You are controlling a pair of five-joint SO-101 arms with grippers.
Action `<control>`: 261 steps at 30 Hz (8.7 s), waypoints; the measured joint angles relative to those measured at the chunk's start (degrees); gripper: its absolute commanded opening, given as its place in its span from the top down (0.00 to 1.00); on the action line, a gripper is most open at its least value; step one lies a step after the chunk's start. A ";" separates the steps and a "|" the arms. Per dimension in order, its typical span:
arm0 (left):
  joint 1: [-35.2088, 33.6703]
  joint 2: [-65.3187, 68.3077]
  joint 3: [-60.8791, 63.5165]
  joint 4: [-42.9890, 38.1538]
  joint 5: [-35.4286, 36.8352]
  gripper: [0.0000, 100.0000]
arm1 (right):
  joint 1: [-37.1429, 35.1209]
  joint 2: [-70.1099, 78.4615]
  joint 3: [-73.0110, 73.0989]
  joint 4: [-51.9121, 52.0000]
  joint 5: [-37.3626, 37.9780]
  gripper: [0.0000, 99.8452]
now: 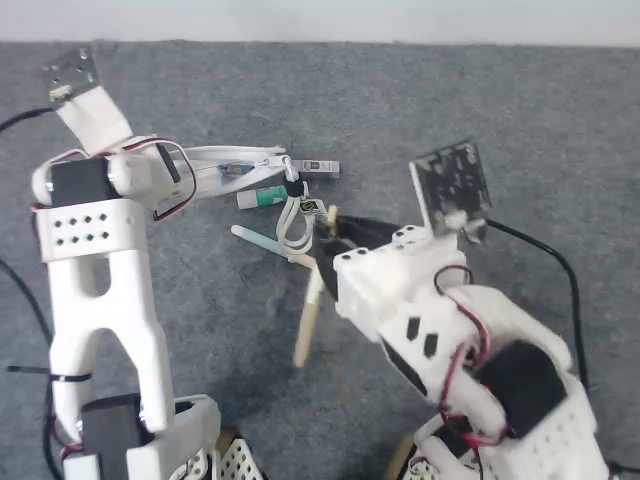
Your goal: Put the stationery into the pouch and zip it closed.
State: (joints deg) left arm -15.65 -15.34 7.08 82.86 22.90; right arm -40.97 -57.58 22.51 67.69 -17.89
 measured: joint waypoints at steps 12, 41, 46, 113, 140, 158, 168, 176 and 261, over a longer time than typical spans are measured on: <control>0.00 0.00 0.00 0.00 0.00 0.99 | -0.44 -0.44 0.09 -16.35 4.40 0.99; 0.00 0.00 0.00 -0.79 0.00 0.99 | -0.44 -0.35 34.73 -87.82 18.99 0.99; 0.00 0.00 0.00 -0.79 0.00 0.99 | -0.44 0.00 36.84 -93.98 21.19 0.99; -6.59 0.00 0.88 -2.37 2.64 0.99 | -3.43 0.70 49.41 -62.15 21.54 0.85; -11.16 0.00 0.88 -2.37 5.71 0.99 | -3.43 36.04 39.21 -55.65 21.54 0.85; -11.16 0.00 0.88 -2.37 5.71 0.99 | 1.58 58.02 26.29 -55.65 23.21 0.86; -11.16 0.00 0.88 -2.37 5.54 0.99 | 1.58 60.04 17.93 -42.11 24.62 0.86; -11.16 0.00 0.88 -2.37 5.54 0.99 | 2.11 68.57 5.80 -29.19 24.70 1.00; -11.16 0.00 0.88 -2.37 5.54 0.99 | 6.95 82.81 -21.01 -1.05 15.38 0.99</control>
State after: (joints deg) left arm -26.81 -15.34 7.96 80.48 28.44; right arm -34.02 25.23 1.49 66.64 -2.51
